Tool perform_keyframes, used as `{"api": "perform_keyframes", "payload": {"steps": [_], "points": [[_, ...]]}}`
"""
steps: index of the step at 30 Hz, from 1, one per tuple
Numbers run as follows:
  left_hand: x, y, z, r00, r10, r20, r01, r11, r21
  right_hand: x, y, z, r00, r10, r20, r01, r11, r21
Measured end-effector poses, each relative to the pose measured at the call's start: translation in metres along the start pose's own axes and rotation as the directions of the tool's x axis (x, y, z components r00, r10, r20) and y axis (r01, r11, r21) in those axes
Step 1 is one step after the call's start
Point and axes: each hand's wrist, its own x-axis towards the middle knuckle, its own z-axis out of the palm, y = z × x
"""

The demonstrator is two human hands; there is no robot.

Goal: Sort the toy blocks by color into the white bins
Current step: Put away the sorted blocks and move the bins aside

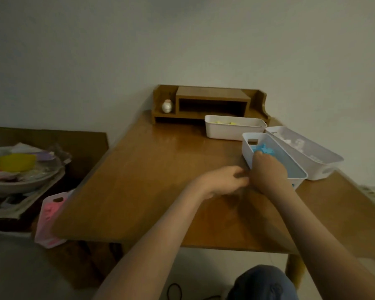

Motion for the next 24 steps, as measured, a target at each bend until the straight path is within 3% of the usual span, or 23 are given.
{"api": "perform_keyframes", "payload": {"steps": [4, 7, 10, 16, 20, 24], "points": [[0.007, -0.007, -0.001, 0.994, -0.085, -0.067, 0.049, 0.903, -0.426, -0.005, -0.012, -0.004, 0.992, -0.059, 0.112, 0.056, 0.998, 0.032], [0.012, -0.014, -0.003, 0.968, -0.212, -0.131, 0.104, 0.821, -0.561, -0.016, -0.029, -0.012, 0.995, -0.083, 0.049, 0.073, 0.980, 0.184], [0.010, -0.024, -0.008, 0.949, -0.242, -0.202, 0.025, 0.695, -0.718, -0.033, -0.053, -0.019, 0.965, -0.256, -0.053, 0.260, 0.933, 0.249], [-0.008, -0.054, -0.040, 0.886, -0.268, -0.379, -0.174, 0.566, -0.806, -0.055, -0.110, -0.024, 0.942, -0.322, -0.100, 0.334, 0.850, 0.407], [-0.024, -0.082, -0.061, 0.866, -0.287, -0.409, -0.231, 0.497, -0.837, -0.065, -0.146, -0.021, 0.921, -0.386, -0.053, 0.370, 0.825, 0.427], [-0.057, -0.103, -0.088, 0.868, -0.223, -0.444, -0.319, 0.436, -0.842, -0.080, -0.191, -0.017, 0.893, -0.429, -0.138, 0.445, 0.791, 0.421]]}}
